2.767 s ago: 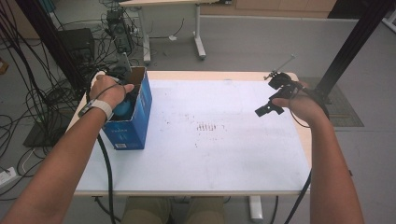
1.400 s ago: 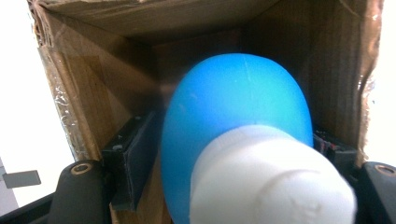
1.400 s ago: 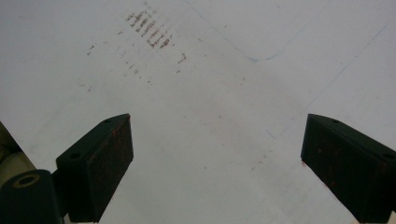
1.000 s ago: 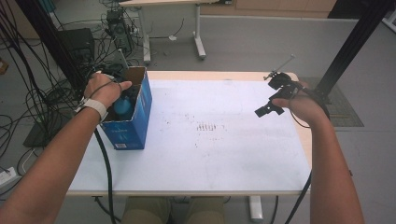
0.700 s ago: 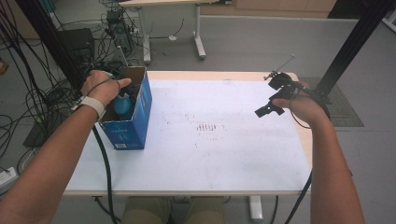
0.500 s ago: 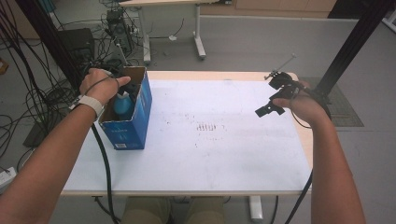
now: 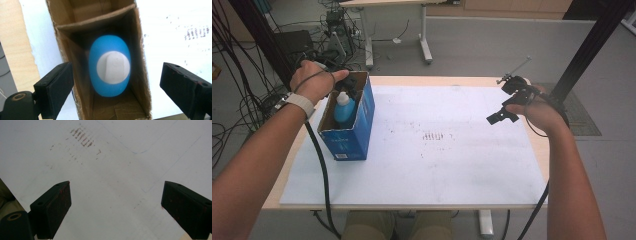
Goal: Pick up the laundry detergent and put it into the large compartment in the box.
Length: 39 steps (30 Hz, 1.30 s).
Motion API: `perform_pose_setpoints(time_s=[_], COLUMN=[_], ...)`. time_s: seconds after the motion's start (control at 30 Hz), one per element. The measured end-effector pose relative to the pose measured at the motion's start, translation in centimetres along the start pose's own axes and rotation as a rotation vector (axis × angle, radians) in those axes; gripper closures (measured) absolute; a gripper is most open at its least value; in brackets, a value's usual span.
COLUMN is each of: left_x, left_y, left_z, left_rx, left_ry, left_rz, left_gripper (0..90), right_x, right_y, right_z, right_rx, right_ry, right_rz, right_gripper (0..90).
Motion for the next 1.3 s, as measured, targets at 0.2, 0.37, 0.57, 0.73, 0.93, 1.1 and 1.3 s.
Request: perform_pose_setpoints(time_s=[0.2, 0.37, 0.57, 0.73, 0.93, 1.1, 1.3], left_x=[1.9, 3.6, 6.0, 7.6, 8.7, 8.7, 8.0], left_y=[1.1, 2.6, 4.5, 5.7, 7.0, 7.6, 8.2], left_z=[0.0, 0.1, 0.1, 0.1, 0.1, 0.5, 1.0], left_rx=[-0.056, -0.104, -0.159, -0.201, -0.263, -0.312, -0.383], left_ry=[0.005, 0.022, 0.053, 0.069, 0.064, 0.038, -0.012], left_rz=[-0.010, -0.028, -0.046, -0.062, -0.087, -0.105, -0.127], left_gripper=[9.2, 9.3, 10.1, 10.1, 10.1, 10.1, 10.1], right_x=[0.4, 0.6, 0.9, 1.2, 1.3, 1.3, 1.1], right_y=[0.0, -0.1, 0.0, 0.0, 0.0, -0.2, -0.3], right_z=[0.0, 0.1, 0.0, -0.2, -0.2, -0.1, 0.1], right_rx=[-0.002, 0.001, -0.005, -0.009, -0.012, -0.007, -0.002], right_ry=[0.001, 0.002, 0.005, 0.006, 0.006, 0.009, 0.006], right_rz=[-0.003, -0.004, -0.008, -0.010, -0.011, -0.010, -0.007], right_gripper=[9.1, 9.1, 9.1, 9.1, 9.1, 9.1, 9.1])
Point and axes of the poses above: each handheld gripper's, and its own axes: x roughly backward along the jaws, z roughly out of its top, y roughly to its right, the point moved 2 cm from there along -x, roughly forward along the jaws, and after that the axes turned 13 degrees about -z, right-handed, at the moved point
